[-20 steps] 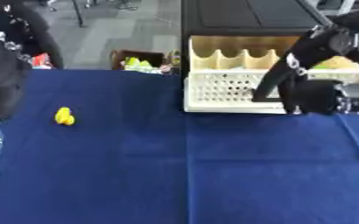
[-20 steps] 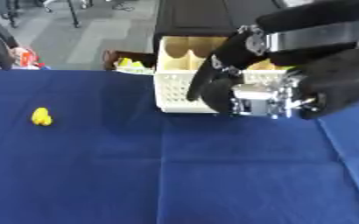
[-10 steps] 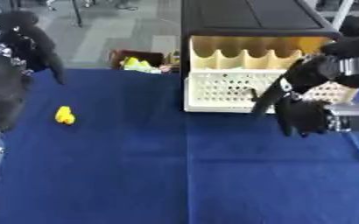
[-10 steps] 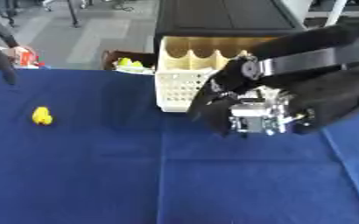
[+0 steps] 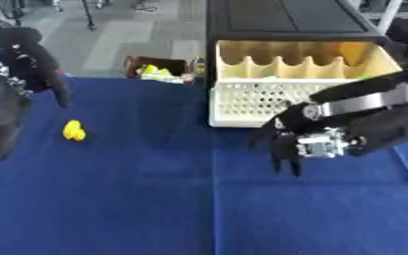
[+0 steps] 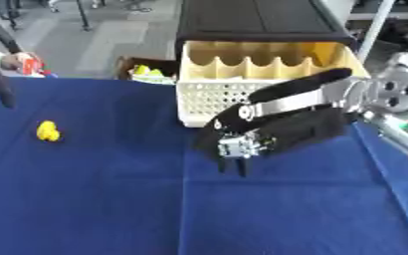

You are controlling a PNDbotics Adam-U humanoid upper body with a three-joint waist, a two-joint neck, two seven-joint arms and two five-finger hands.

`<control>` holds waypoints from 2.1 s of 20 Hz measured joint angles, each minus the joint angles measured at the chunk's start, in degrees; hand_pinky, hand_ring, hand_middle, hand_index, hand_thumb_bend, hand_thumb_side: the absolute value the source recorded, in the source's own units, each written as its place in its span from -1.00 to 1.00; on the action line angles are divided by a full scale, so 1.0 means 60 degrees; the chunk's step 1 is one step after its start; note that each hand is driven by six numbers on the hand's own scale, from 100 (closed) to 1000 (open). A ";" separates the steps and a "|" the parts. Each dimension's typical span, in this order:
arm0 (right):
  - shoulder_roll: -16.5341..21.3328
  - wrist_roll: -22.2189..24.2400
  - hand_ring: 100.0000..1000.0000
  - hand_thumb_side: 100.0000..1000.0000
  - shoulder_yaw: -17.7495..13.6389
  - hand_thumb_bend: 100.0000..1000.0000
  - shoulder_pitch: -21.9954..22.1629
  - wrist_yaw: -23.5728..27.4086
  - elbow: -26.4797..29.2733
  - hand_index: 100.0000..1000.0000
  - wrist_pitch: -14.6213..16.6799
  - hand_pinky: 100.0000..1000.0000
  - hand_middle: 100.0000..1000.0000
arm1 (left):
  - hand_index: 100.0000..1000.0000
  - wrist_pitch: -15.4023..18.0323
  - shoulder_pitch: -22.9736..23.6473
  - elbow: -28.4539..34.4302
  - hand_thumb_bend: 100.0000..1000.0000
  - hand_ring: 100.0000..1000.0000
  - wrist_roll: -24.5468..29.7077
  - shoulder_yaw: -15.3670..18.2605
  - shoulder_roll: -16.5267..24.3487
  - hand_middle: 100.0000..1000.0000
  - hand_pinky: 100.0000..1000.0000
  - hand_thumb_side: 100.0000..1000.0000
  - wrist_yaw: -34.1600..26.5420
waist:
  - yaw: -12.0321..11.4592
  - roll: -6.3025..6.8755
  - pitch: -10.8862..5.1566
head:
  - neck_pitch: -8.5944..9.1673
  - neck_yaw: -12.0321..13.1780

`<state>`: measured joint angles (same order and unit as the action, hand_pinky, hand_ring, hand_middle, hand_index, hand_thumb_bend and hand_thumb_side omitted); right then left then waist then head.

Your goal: Pick up objects from table and place into drawer.

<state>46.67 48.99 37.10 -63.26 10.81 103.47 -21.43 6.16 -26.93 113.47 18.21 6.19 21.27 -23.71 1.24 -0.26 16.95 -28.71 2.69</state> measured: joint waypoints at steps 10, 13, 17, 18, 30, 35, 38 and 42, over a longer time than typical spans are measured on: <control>-0.0345 -0.0110 0.09 1.00 0.0365 -1.00 0.0229 -0.0361 -0.1063 0.92 -0.0111 0.56 0.26 | 0.45 -0.0041 0.0038 0.0000 -1.00 -0.16 0.0045 0.0111 -0.0115 -0.03 -0.37 0.44 0.0232 | -0.0042 -0.0004 0.0196 | 0.0021 -0.0107; -0.0334 -0.0092 0.09 1.00 0.0327 -1.00 0.0344 -0.0532 -0.1186 0.90 -0.0092 0.54 0.26 | 0.44 -0.0072 0.0043 0.0000 -1.00 -0.16 0.0073 0.0117 -0.0117 -0.03 -0.37 0.45 0.0301 | -0.0031 -0.0011 0.0237 | 0.0029 -0.0125; -0.0244 -0.0011 0.09 1.00 0.0155 -1.00 0.0492 -0.0872 -0.1372 0.88 -0.0011 0.51 0.27 | 0.44 -0.0098 0.0050 0.0000 -1.00 -0.16 0.0094 0.0133 -0.0122 -0.03 -0.37 0.45 0.0352 | -0.0029 -0.0018 0.0255 | 0.0095 -0.0133; -0.0233 0.0012 0.09 1.00 0.0110 -1.00 0.0524 -0.0946 -0.1435 0.88 0.0011 0.51 0.26 | 0.44 -0.0105 0.0050 0.0000 -1.00 -0.16 0.0102 0.0141 -0.0128 -0.03 -0.37 0.45 0.0361 | -0.0029 -0.0018 0.0259 | 0.0099 -0.0138; -0.0452 0.0216 0.07 1.00 -0.0240 -1.00 0.0371 -0.1695 -0.2455 0.83 0.0216 0.49 0.22 | 0.44 -0.0126 0.0052 0.0000 -1.00 -0.16 0.0135 0.0173 -0.0284 -0.03 -0.37 0.46 0.0484 | -0.0155 -0.0019 0.0349 | 0.0196 -0.0229; -0.0853 0.0314 0.07 1.00 -0.0280 -1.00 0.0133 -0.2166 -0.3165 0.80 0.0326 0.48 0.22 | 0.43 -0.0131 0.0064 0.0000 -1.00 -0.16 0.0167 0.0181 -0.0292 -0.03 -0.37 0.46 0.0519 | -0.0276 -0.0031 0.0403 | 0.0280 -0.0348; -0.1083 0.0346 0.05 1.00 -0.0388 -1.00 0.0062 -0.2487 -0.3696 0.80 0.0464 0.49 0.20 | 0.43 -0.0130 0.0103 0.0000 -1.00 -0.16 0.0175 0.0230 -0.0351 -0.03 -0.37 0.46 0.0555 | -0.0308 -0.0032 0.0436 | 0.0329 -0.0400; -0.1372 0.0391 0.07 1.00 -0.0574 -1.00 -0.0089 -0.2860 -0.4242 0.80 0.0735 0.49 0.21 | 0.42 -0.0147 0.0124 0.0000 -1.00 -0.16 0.0200 0.0237 -0.0371 -0.03 -0.37 0.47 0.0602 | -0.0334 -0.0030 0.0477 | 0.0360 -0.0462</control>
<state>38.44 51.33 33.66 -63.79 -6.35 78.01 -17.02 5.28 -26.19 113.47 19.41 7.61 19.04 -20.09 -0.76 -0.44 19.81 -26.55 -0.08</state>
